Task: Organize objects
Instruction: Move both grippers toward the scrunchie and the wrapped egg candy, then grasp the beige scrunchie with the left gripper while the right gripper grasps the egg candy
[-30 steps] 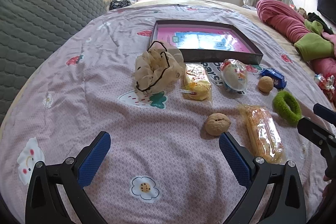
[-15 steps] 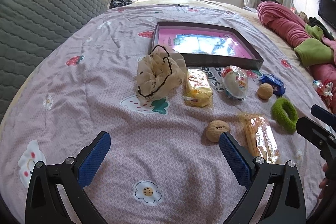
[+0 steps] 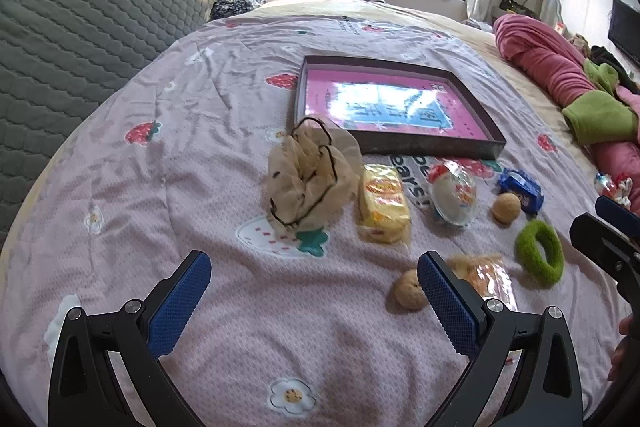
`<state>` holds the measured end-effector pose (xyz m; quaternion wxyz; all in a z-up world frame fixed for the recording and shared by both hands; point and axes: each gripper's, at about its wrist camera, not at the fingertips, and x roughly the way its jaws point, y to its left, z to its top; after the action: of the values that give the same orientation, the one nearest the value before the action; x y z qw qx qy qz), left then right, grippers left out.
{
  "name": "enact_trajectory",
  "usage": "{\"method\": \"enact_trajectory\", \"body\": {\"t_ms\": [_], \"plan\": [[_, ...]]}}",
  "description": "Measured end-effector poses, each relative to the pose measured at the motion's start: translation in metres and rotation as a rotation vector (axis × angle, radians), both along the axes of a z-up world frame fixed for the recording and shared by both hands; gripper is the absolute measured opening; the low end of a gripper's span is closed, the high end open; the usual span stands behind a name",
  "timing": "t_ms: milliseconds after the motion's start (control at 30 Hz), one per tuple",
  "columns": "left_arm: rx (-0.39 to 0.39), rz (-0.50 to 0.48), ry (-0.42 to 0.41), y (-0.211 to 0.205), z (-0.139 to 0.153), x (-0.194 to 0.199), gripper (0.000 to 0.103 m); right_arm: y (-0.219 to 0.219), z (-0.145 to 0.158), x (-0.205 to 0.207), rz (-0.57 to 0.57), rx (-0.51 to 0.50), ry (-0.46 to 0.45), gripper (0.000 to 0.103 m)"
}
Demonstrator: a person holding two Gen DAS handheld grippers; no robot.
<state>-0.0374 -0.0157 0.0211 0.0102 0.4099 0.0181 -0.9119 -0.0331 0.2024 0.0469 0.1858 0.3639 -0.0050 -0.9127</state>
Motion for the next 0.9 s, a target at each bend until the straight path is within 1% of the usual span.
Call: {"method": "enact_trajectory", "body": {"t_ms": [167, 333, 500, 667, 733, 767, 900], "plan": [[-0.008, -0.001, -0.003, -0.007, 0.003, -0.015, 0.103, -0.015, 0.003, -0.012, 0.013, 0.02, 0.001, 0.103], [-0.008, -0.004, -0.017, -0.014, -0.002, -0.035, 0.103, -0.029, -0.001, -0.029, -0.002, 0.054, -0.017, 0.103], [-0.013, -0.007, -0.032, -0.018, -0.01, -0.057, 0.103, -0.039, -0.014, -0.053, -0.017, 0.067, -0.079, 0.103], [-0.004, -0.01, -0.039, -0.019, -0.02, -0.075, 0.103, -0.052, -0.031, -0.073, -0.03, 0.135, -0.141, 0.103], [0.006, -0.012, -0.05, -0.02, -0.024, -0.082, 0.103, -0.055, -0.036, -0.078, -0.035, 0.145, -0.157, 0.102], [0.003, -0.01, -0.054, -0.02, -0.026, -0.085, 0.103, -0.057, -0.041, -0.083, -0.04, 0.16, -0.177, 0.102], [-0.011, -0.005, -0.079, -0.02, -0.033, -0.097, 0.103, -0.06, -0.051, -0.093, -0.054, 0.175, -0.21, 0.1]]}}
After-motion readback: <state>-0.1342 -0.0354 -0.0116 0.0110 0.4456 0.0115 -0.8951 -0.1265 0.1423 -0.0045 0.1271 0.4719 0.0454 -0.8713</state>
